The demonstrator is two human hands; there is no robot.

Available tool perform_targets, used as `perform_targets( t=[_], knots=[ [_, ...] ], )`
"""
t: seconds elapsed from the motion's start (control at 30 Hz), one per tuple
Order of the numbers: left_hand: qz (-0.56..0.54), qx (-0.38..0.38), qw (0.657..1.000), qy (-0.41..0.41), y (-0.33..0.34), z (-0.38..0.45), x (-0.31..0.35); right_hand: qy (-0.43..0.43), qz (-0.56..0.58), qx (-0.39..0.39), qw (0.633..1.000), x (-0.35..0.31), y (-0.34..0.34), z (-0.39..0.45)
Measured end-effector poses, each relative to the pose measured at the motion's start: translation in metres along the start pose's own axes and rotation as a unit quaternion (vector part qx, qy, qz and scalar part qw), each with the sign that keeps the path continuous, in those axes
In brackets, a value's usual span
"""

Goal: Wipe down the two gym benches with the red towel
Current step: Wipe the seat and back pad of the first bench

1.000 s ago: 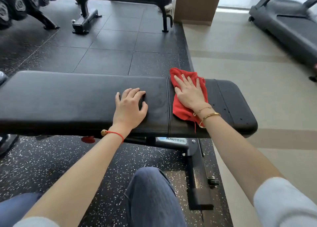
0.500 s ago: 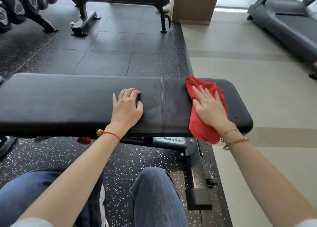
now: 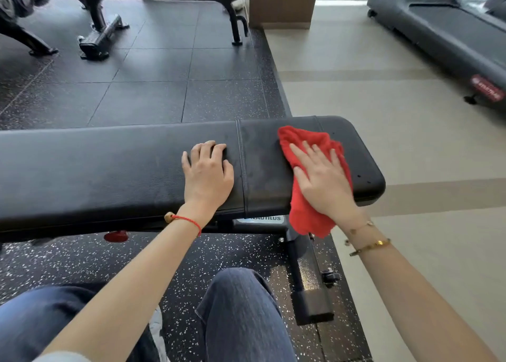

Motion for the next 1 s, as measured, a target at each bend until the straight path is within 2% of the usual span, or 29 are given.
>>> perform_targets(
  t=[0.07, 0.17, 0.27, 0.5, 0.63, 0.73, 0.87, 1.0],
  knots=[
    [-0.002, 0.001, 1.0, 0.003, 0.0, -0.001, 0.0, 0.059, -0.007, 0.017, 0.998, 0.028, -0.006, -0.007],
    [0.006, -0.002, 1.0, 0.003, -0.001, -0.003, 0.002, 0.13, -0.007, 0.0, 0.992, 0.064, -0.012, 0.007],
    [0.008, -0.005, 1.0, -0.001, -0.002, -0.004, 0.003, 0.159, -0.005, -0.025, 0.987, 0.075, -0.013, 0.028],
    [0.001, -0.004, 1.0, 0.0, -0.002, -0.004, 0.001, 0.08, 0.002, 0.021, 0.997, 0.062, -0.012, -0.027],
    [0.022, -0.01, 1.0, -0.004, 0.0, -0.005, 0.005, 0.095, -0.006, -0.027, 0.995, 0.07, -0.01, 0.012],
    [0.031, -0.009, 0.999, -0.007, 0.0, -0.005, 0.006, 0.094, -0.019, -0.059, 0.994, 0.053, -0.005, 0.058],
    [0.02, -0.009, 1.0, -0.015, -0.002, -0.004, 0.006, 0.017, -0.007, -0.084, 0.996, -0.005, 0.006, 0.084],
    [0.008, 0.0, 1.0, -0.012, -0.004, -0.004, 0.004, -0.062, 0.023, -0.069, 0.995, -0.037, 0.011, 0.041]
  ],
)
Point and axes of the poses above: each hand's wrist, its own z-axis towards the middle knuckle, its own y-axis out of the palm, x = y × z, the point moved 3 cm from there along z, towards the middle knuckle, and after that the axes turned 4 degrees about -y, right-handed, at the moved point
